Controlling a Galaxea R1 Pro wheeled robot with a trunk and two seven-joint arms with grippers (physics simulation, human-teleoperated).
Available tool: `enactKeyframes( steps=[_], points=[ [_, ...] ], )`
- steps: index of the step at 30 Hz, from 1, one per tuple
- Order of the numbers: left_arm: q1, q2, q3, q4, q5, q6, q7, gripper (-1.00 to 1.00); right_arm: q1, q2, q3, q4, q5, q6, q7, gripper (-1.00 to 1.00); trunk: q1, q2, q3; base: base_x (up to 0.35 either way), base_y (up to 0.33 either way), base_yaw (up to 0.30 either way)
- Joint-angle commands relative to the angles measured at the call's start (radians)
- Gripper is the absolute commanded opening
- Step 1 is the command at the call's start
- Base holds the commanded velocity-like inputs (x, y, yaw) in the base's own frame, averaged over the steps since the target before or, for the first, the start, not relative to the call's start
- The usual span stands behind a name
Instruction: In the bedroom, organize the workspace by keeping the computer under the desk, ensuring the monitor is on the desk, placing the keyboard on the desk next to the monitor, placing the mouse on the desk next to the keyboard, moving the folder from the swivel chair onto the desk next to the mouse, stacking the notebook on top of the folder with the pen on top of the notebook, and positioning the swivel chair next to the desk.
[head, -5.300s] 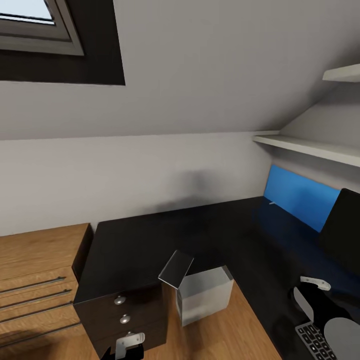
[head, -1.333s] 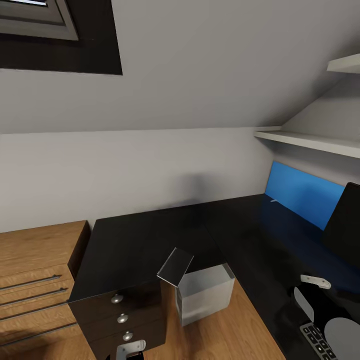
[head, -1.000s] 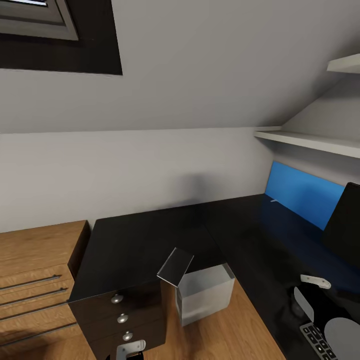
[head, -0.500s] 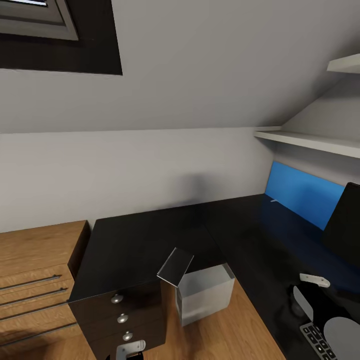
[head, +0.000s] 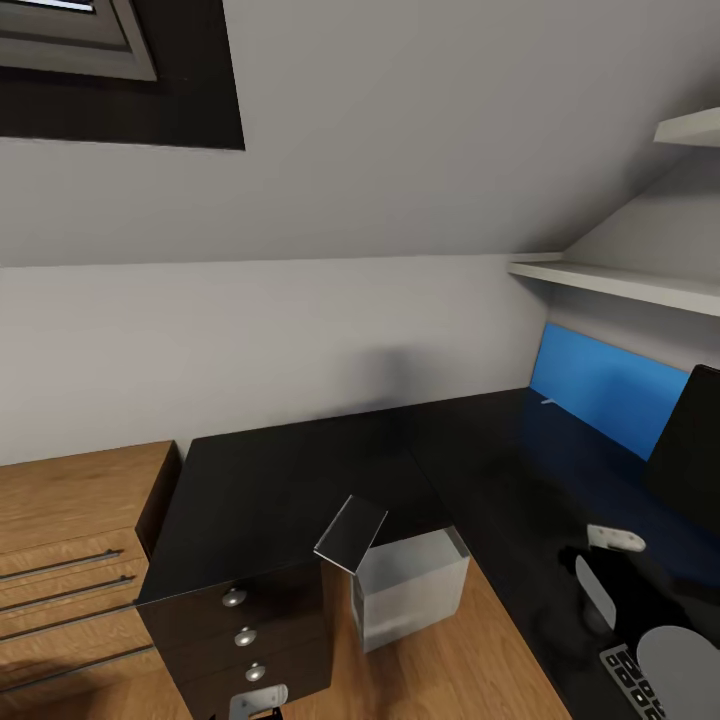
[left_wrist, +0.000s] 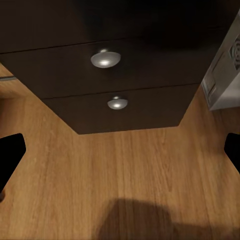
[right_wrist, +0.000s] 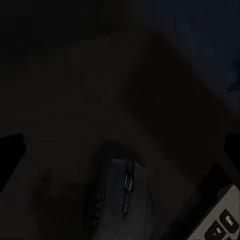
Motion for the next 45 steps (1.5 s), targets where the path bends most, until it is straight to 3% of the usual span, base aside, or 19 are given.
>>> enactKeyframes(
  steps=[1, 8, 14, 16, 17, 21, 22, 23, 26, 29, 36, 37, 38, 41, 45],
  points=[
    [-0.002, 0.001, -0.007, -0.001, 0.010, -0.007, 0.005, 1.00, 0.000, 0.001, 0.001, -0.008, -0.011, -0.001, -0.007, 1.00, 0.000, -0.001, -0.001, 0.000, 0.000, 0.000],
    [-0.002, 0.001, -0.005, 0.011, 0.012, -0.007, 0.005, 1.00, 0.003, 0.034, 0.000, -0.088, -0.013, -0.005, -0.024, 1.00, 0.000, -0.001, -0.001, 0.000, 0.000, 0.000],
    [-0.002, 0.001, -0.003, 0.026, 0.018, -0.007, 0.005, 1.00, 0.059, 0.093, 0.000, -0.288, -0.013, 0.036, -0.142, 1.00, 0.000, -0.001, -0.001, 0.000, 0.000, 0.000],
    [-0.002, 0.001, -0.003, 0.029, 0.021, -0.007, 0.005, 1.00, 0.121, 0.128, 0.000, -0.399, -0.015, 0.064, -0.222, 1.00, 0.000, -0.001, -0.001, 0.000, 0.000, 0.000],
    [-0.002, 0.001, -0.003, 0.032, 0.023, -0.007, 0.005, 1.00, 0.187, 0.175, 0.002, -0.526, -0.020, 0.085, -0.303, 1.00, 0.000, -0.001, -0.001, 0.000, 0.000, 0.000],
    [-0.002, 0.001, -0.002, 0.032, 0.024, -0.007, 0.005, 1.00, 0.221, 0.229, 0.004, -0.599, -0.021, 0.094, -0.342, 1.00, 0.000, -0.001, -0.001, 0.000, 0.000, 0.000],
    [-0.002, 0.001, 0.001, 0.034, 0.025, -0.007, 0.005, 1.00, 0.236, 0.294, 0.006, -0.627, -0.018, 0.097, -0.360, 1.00, 0.000, -0.001, -0.001, 0.000, 0.000, 0.028],
    [-0.002, 0.002, 0.003, 0.034, 0.025, -0.007, 0.005, 1.00, 0.245, 0.328, 0.008, -0.632, -0.015, 0.097, -0.365, 1.00, 0.000, -0.001, -0.001, 0.000, 0.000, 0.094],
    [-0.002, 0.002, 0.006, 0.036, 0.025, -0.007, 0.005, 1.00, 0.272, 0.383, 0.030, -0.636, -0.004, 0.096, -0.379, 1.00, 0.000, -0.001, -0.001, 0.000, 0.000, 0.159],
    [-0.002, 0.002, 0.025, 0.049, 0.024, -0.007, 0.005, 1.00, 0.307, 0.410, 0.072, -0.637, 0.008, 0.093, -0.418, 1.00, 0.000, -0.001, -0.001, 0.000, 0.000, 0.217],
    [-0.002, 0.001, 0.042, 0.057, 0.023, -0.007, 0.005, 1.00, 0.350, 0.422, 0.104, -0.544, 0.014, 0.068, -0.434, 1.00, 0.000, -0.001, -0.001, 0.000, 0.000, 0.208],
    [-0.002, 0.001, 0.043, 0.059, 0.023, -0.007, 0.005, 1.00, 0.355, 0.423, 0.122, -0.494, 0.016, 0.043, -0.432, 1.00, 0.000, -0.001, -0.001, 0.000, 0.000, 0.234],
    [-0.002, -0.008, 0.045, 0.074, 0.023, -0.007, 0.003, 1.00, 0.361, 0.423, 0.223, -0.357, 0.016, -0.103, -0.425, 1.00, 0.000, -0.001, -0.002, 0.000, 0.000, 0.245],
    [-0.002, -0.023, 0.046, 0.099, 0.023, -0.007, 0.003, 1.00, 0.363, 0.422, 0.273, -0.270, 0.015, -0.211, -0.423, 1.00, 0.000, -0.001, -0.003, 0.000, 0.000, 0.246],
    [-0.002, -0.037, 0.046, 0.125, 0.022, -0.008, 0.002, 1.00, 0.364, 0.424, 0.301, -0.162, 0.017, -0.310, -0.416, 1.00, 0.000, -0.001, -0.004, 0.000, 0.000, 0.248]
  ],
)
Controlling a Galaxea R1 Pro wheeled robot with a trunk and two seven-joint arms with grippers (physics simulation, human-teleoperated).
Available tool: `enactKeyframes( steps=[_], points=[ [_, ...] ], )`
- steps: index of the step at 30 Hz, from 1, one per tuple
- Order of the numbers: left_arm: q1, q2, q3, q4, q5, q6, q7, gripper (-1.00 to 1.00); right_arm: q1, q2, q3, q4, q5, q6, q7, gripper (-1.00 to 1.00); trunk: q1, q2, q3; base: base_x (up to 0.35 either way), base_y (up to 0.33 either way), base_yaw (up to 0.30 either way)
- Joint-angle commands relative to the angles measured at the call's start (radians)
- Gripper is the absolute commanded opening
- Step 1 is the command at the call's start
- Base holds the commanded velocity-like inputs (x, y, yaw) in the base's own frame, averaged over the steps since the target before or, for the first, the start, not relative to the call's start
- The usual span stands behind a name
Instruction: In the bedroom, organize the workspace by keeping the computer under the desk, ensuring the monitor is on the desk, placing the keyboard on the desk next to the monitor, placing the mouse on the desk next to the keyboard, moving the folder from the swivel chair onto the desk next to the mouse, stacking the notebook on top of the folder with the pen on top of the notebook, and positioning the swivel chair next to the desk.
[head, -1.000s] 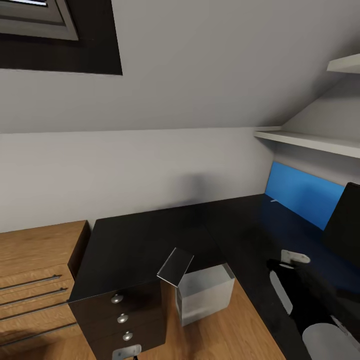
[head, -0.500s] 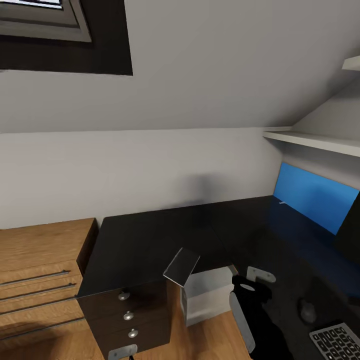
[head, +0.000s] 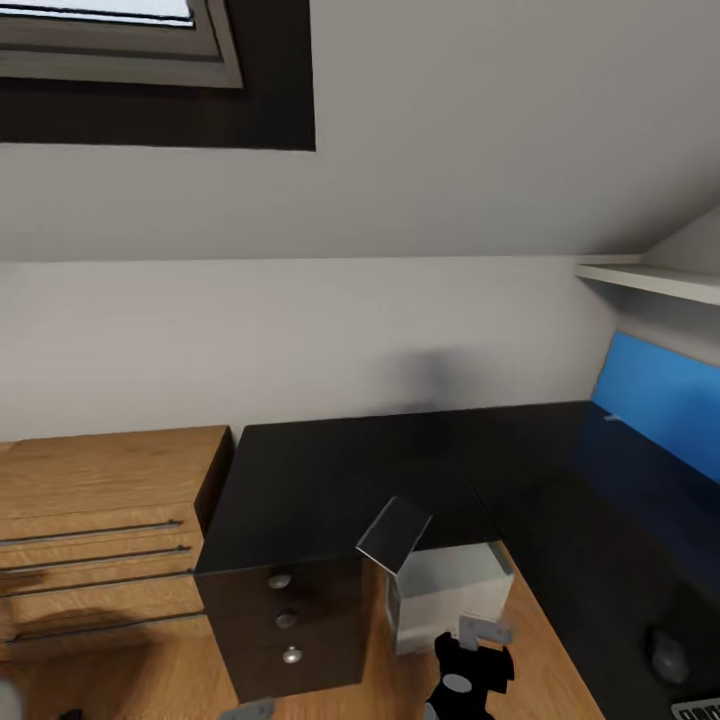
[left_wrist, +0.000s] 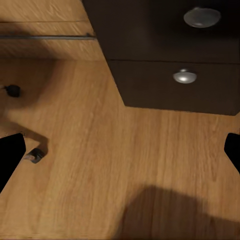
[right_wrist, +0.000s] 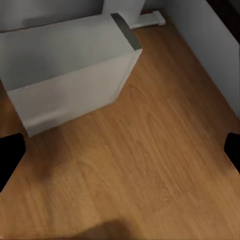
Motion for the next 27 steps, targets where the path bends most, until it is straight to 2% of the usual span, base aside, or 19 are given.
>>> enactKeyframes(
  steps=[1, 3, 5, 6, 8, 9, 14, 20, 21, 26, 27],
  points=[
    [-0.002, -0.002, -0.008, 0.004, 0.010, -0.007, 0.006, 1.00, -0.001, 0.000, 0.011, 0.027, -0.004, -0.018, -0.003, 1.00, 0.000, -0.001, -0.002, 0.000, 0.000, 0.251],
    [-0.002, -0.006, -0.008, 0.012, 0.009, -0.007, 0.005, 1.00, 0.000, 0.001, 0.022, 0.084, -0.004, -0.076, 0.014, 1.00, 0.000, -0.001, -0.003, 0.000, 0.000, 0.253],
    [-0.002, -0.010, -0.007, 0.019, 0.008, -0.007, 0.005, 1.00, 0.000, 0.002, 0.035, 0.172, -0.004, -0.169, 0.066, 1.00, 0.000, -0.001, -0.004, 0.000, 0.000, 0.255],
    [-0.002, -0.011, -0.006, 0.024, 0.008, -0.007, 0.005, 1.00, 0.000, 0.002, 0.042, 0.281, -0.005, -0.294, 0.186, 1.00, 0.000, -0.001, -0.005, 0.000, 0.000, 0.256],
    [-0.002, -0.011, -0.004, 0.025, 0.008, -0.007, 0.005, 1.00, 0.000, 0.001, 0.042, 0.326, -0.007, -0.348, 0.256, 1.00, 0.000, -0.001, -0.006, 0.000, 0.000, 0.257],
    [-0.002, -0.012, -0.002, 0.026, 0.007, -0.007, 0.005, 1.00, -0.001, 0.000, 0.042, 0.366, -0.008, -0.388, 0.321, 1.00, 0.000, -0.001, -0.007, 0.000, 0.000, 0.257],
    [-0.002, -0.013, 0.006, 0.036, 0.010, -0.007, 0.005, 1.00, -0.001, -0.001, 0.041, 0.447, -0.011, -0.445, 0.438, 1.00, 0.000, -0.001, -0.011, 0.000, 0.000, 0.257],
    [-0.002, -0.013, 0.007, 0.089, 0.009, -0.008, 0.004, 1.00, -0.001, -0.001, 0.040, 0.475, -0.013, -0.465, 0.473, 1.00, 0.000, -0.001, -0.015, 0.000, 0.000, 0.257],
    [-0.002, -0.014, 0.005, 0.115, 0.010, -0.008, -0.011, 1.00, -0.001, -0.001, 0.039, 0.479, -0.014, -0.469, 0.479, 1.00, 0.000, -0.001, -0.016, 0.000, 0.000, 0.257],
    [-0.002, -0.015, 0.003, 0.137, 0.010, -0.007, -0.064, 1.00, -0.001, -0.001, 0.039, 0.481, -0.015, -0.470, 0.480, 1.00, 0.000, -0.001, -0.020, 0.000, 0.000, 0.257],
    [-0.002, -0.024, 0.002, 0.168, 0.010, -0.006, -0.107, 1.00, -0.001, 0.001, 0.041, 0.482, -0.015, -0.470, 0.480, 1.00, 0.000, -0.001, -0.021, 0.000, 0.000, 0.257]
  ],
)
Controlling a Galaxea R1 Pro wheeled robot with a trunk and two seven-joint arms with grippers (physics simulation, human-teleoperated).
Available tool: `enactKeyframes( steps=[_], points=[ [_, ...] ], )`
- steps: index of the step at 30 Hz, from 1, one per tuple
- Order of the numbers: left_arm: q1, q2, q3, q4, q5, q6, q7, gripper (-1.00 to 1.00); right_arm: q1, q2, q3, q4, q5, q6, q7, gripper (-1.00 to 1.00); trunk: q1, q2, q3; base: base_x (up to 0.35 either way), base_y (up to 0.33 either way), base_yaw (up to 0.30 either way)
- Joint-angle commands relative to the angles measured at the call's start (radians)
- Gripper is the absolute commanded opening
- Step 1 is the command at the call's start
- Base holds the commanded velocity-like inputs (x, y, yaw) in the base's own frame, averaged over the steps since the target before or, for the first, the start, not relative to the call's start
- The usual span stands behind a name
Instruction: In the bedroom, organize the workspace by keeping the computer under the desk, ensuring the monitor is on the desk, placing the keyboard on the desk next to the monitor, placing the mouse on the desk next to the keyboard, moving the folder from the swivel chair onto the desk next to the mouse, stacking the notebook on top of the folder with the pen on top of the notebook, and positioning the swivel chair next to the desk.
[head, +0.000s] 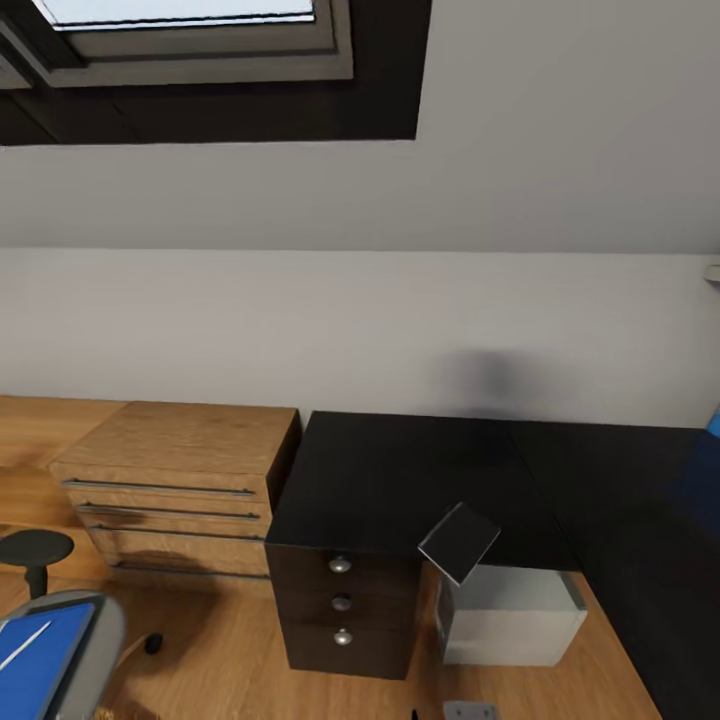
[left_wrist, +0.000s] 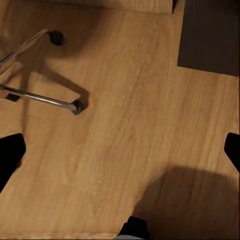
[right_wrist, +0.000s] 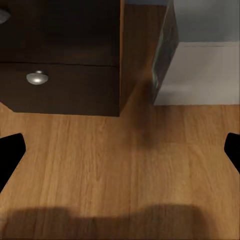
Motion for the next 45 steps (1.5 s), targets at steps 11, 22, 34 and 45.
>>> enactKeyframes(
  steps=[11, 22, 34, 45],
  points=[
    [-0.002, -0.084, -0.005, 0.173, 0.005, -0.017, -0.088, 1.00, -0.001, 0.002, 0.010, 0.001, -0.011, -0.002, -0.002, 1.00, 0.000, -0.001, -0.010, 0.000, 0.000, 0.254],
    [-0.002, -0.096, -0.009, 0.189, 0.004, -0.073, -0.094, 1.00, -0.001, -0.002, 0.016, 0.011, 0.001, -0.015, 0.009, 1.00, 0.000, -0.001, -0.015, 0.000, 0.000, 0.106],
    [-0.002, -0.097, -0.007, 0.190, 0.006, -0.077, -0.094, 1.00, -0.001, -0.001, 0.016, 0.017, 0.000, -0.019, 0.009, 1.00, 0.000, -0.001, -0.015, 0.000, 0.000, 0.003],
    [-0.002, -0.095, -0.005, 0.190, 0.006, -0.077, -0.094, 1.00, -0.001, -0.001, 0.017, 0.015, 0.000, -0.035, 0.009, 1.00, 0.000, -0.001, -0.015, -0.004, 0.006, 0.010]
  ],
)
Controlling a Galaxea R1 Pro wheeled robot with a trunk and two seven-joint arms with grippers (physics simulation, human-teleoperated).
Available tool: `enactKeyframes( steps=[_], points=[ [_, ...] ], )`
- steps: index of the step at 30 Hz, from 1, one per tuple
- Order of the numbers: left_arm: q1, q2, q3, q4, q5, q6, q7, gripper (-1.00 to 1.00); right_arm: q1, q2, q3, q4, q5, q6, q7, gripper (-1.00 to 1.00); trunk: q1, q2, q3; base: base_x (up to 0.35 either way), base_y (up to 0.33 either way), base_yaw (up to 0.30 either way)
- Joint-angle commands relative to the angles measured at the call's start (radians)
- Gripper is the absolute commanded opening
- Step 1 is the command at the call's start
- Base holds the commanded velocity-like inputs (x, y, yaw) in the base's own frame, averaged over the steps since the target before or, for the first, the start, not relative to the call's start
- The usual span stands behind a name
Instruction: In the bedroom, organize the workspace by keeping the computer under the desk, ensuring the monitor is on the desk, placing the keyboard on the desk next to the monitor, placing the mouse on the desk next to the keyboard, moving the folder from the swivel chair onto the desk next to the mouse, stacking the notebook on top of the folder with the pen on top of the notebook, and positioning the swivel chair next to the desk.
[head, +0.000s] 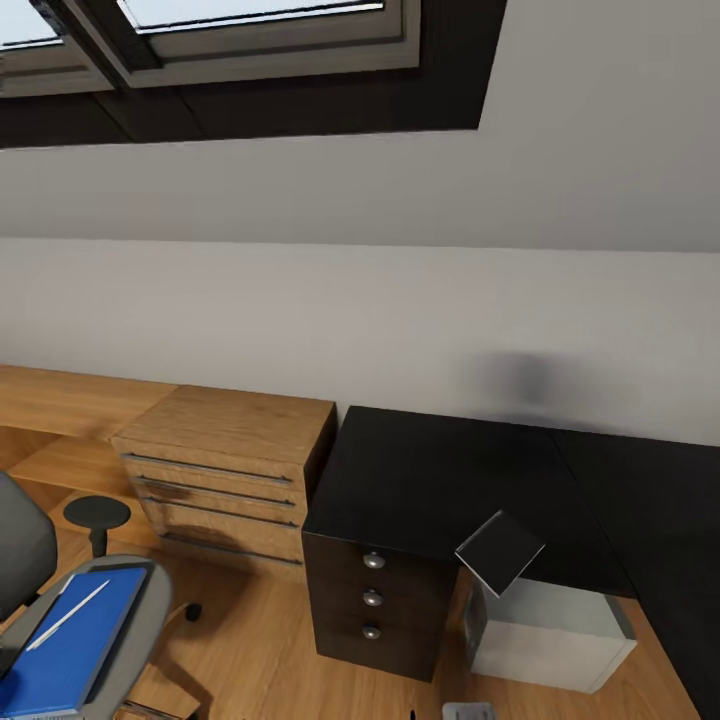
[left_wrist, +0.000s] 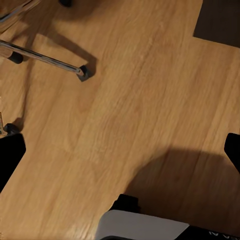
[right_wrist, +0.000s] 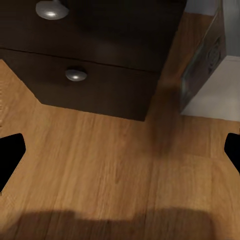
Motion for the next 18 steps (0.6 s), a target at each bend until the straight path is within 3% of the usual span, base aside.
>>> enactKeyframes(
  steps=[1, 8, 18],
  points=[
    [-0.001, 0.000, -0.008, 0.000, 0.011, -0.006, 0.004, 1.00, -0.001, 0.000, 0.009, 0.001, -0.009, -0.005, -0.005, 1.00, 0.000, -0.001, -0.001, -0.047, 0.072, 0.130],
    [-0.001, -0.001, -0.008, 0.000, 0.011, -0.005, 0.004, 1.00, -0.001, 0.003, 0.012, 0.002, -0.004, -0.010, -0.005, 1.00, 0.000, -0.001, -0.001, -0.193, 0.230, 0.272],
    [-0.001, -0.002, -0.010, 0.000, 0.012, -0.004, 0.003, 1.00, -0.001, 0.003, 0.013, 0.003, -0.004, -0.011, -0.005, 1.00, 0.000, -0.001, -0.001, -0.086, 0.049, 0.276]
  ],
)
